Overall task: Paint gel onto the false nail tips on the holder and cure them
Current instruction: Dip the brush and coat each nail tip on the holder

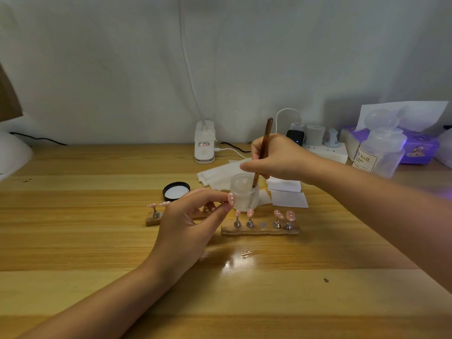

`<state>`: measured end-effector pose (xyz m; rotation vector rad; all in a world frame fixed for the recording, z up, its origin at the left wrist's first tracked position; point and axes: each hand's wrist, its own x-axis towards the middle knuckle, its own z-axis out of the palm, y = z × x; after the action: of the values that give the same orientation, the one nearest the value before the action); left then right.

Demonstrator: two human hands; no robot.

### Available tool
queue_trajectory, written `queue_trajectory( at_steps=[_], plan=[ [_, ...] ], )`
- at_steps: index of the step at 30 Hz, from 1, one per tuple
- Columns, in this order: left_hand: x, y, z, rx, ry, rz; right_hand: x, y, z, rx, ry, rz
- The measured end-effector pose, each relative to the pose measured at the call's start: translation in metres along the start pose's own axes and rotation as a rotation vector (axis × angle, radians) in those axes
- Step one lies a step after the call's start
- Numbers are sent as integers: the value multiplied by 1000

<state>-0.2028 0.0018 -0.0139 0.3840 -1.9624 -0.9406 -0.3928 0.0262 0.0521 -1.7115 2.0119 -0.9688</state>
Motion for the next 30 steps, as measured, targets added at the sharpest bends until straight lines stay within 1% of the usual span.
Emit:
queue_trajectory(
  at_steps=[2, 5, 8, 12, 14, 19, 22, 30],
  plan=[
    [0, 0, 0, -3, 1, 1, -1, 2, 0, -2, 34, 1],
    [-1, -1, -1, -2, -7, 4, -5, 5, -3, 50, 152, -10],
    [-1, -2, -1, -3, -18, 3, -14, 9, -4, 194, 288, 6],
    [-1, -3, -1, -16, -32, 3, -36, 16, -2, 392, 397, 65],
    [0, -4, -1, -16, -35, 11, -44, 19, 0, 496, 437, 125],
    [-1, -5, 0, -15, -33, 10, -47, 27, 6, 800, 534, 382],
    [-1, -5, 0, -7, -35, 10, -46, 33, 8, 821, 556, 423],
    [-1, -4, -1, -1, -43, 10, -49, 41, 9, 759, 540, 364]
  ],
)
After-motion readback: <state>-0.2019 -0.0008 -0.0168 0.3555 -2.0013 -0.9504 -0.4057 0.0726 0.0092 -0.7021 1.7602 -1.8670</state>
